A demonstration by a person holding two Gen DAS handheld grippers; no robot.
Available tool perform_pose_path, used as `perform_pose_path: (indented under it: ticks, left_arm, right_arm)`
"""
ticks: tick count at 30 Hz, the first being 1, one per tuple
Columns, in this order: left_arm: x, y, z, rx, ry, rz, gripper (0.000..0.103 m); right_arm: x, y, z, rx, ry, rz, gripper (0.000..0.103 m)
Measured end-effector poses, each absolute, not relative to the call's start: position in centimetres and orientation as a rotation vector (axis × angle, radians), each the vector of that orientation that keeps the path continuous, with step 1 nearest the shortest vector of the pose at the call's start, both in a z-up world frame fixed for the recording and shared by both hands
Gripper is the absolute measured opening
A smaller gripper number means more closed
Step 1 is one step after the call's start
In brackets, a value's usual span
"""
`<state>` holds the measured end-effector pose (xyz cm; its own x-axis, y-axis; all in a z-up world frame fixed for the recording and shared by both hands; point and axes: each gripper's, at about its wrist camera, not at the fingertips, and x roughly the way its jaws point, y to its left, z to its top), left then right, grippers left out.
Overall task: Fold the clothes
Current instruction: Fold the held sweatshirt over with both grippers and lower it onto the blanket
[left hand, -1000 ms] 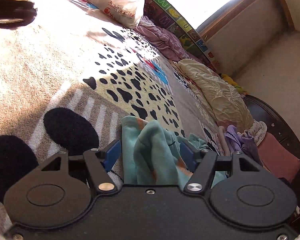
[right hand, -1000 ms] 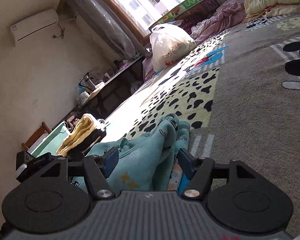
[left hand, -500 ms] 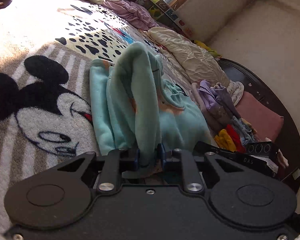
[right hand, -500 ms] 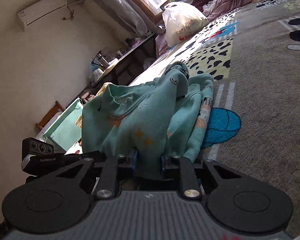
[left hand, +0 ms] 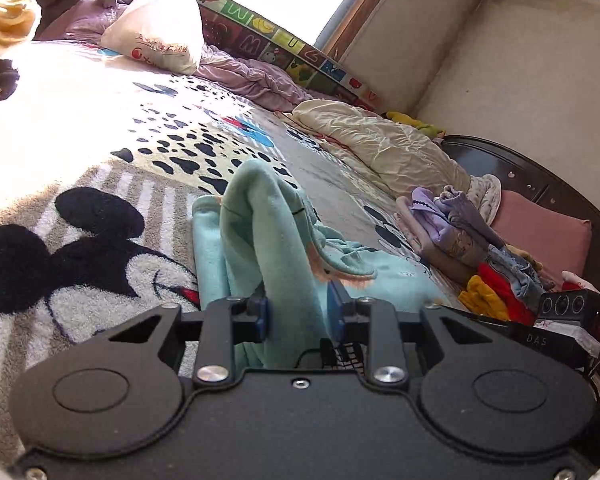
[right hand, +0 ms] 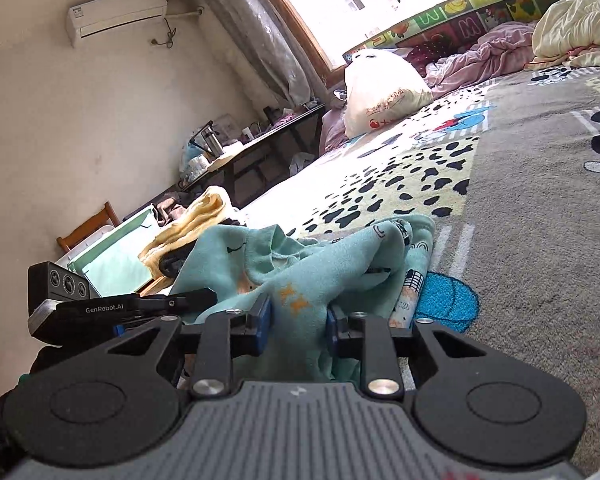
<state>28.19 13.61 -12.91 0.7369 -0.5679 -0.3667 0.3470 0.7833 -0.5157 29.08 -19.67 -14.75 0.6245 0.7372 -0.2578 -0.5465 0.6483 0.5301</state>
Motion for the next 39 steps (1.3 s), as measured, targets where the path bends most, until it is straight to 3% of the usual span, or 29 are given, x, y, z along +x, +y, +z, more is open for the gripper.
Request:
perform_pose_path:
  ticks: [5,7,8,9,12,14,16,17,18,19,21,23,26,31,33,35,36,38,39]
  left_arm:
    - [29.6,16.0,-12.0,-0.697,0.388,-0.674,0.011]
    - [31.8,16.8,-13.1,-0.814,0.475,-0.661,0.011]
    - [33.0,17.0,-14.4,-0.852,0.546,-0.644,0.012]
    - [34.1,17.0,-15.9,-0.882,0.635,-0.615,0.014]
    - [35.2,17.5,-17.5,-0.963,0.719,-0.572,0.025]
    - [34.9,18.0,-16.7,-0.967,0.694,-0.571,0.040]
    - [34.5,18.6,-16.0,-0.957,0.651,-0.523,0.051]
    - [34.4,18.8,-15.6,-0.930,0.629,-0.482,0.051]
    - [34.5,18.6,-15.5,-0.914,0.626,-0.493,0.048]
    - [34.6,18.3,-15.4,-0.898,0.623,-0.503,0.024]
    - [34.5,17.3,-14.7,-0.889,0.600,-0.582,0.017]
    - [34.5,16.2,-14.0,-0.880,0.577,-0.661,0.017]
    - [35.5,16.7,-16.8,-0.889,0.712,-0.504,0.017]
    - [34.2,17.5,-14.8,-0.951,0.547,-0.636,0.015]
    - [34.3,17.6,-14.8,-0.950,0.560,-0.618,0.015]
    - [34.8,17.0,-15.4,-0.854,0.665,-0.506,0.016]
    - [35.0,17.1,-15.8,-0.859,0.682,-0.481,0.021]
    - [34.9,17.3,-15.8,-0.861,0.689,-0.448,0.029]
    - [34.6,17.5,-15.1,-0.844,0.665,-0.425,0.044]
  right_arm:
    - [30.7,-20.2,-13.2,0.449,0.374,0.779,0.024]
    - [33.6,-20.4,-15.5,0.510,0.513,0.734,0.027]
    - [34.8,-20.6,-17.3,0.568,0.612,0.703,0.039]
    - [35.2,-20.9,-18.3,0.613,0.653,0.694,0.039]
    - [34.9,-21.3,-17.8,0.619,0.643,0.708,0.040]
    - [34.6,-21.4,-18.0,0.648,0.656,0.722,0.041]
    - [33.9,-21.3,-18.0,0.650,0.639,0.740,0.034]
    - [33.5,-21.2,-17.8,0.640,0.620,0.750,0.025]
    - [32.9,-21.1,-17.3,0.624,0.590,0.767,0.025]
    - [32.2,-21.0,-16.8,0.608,0.562,0.786,0.023]
    - [31.4,-20.9,-16.3,0.581,0.577,0.789,0.022]
    - [31.8,-21.3,-17.2,0.602,0.651,0.769,0.022]
    - [32.7,-22.3,-17.9,0.655,0.643,0.735,0.032]
    - [32.3,-21.6,-16.3,0.604,0.514,0.798,0.032]
    - [33.0,-20.9,-16.4,0.535,0.573,0.755,0.031]
    - [33.6,-21.5,-17.6,0.595,0.631,0.713,0.038]
    - [33.4,-22.1,-17.5,0.634,0.604,0.700,0.040]
    - [33.4,-22.9,-16.5,0.646,0.533,0.679,0.059]
    - [34.0,-23.1,-16.2,0.648,0.516,0.666,0.062]
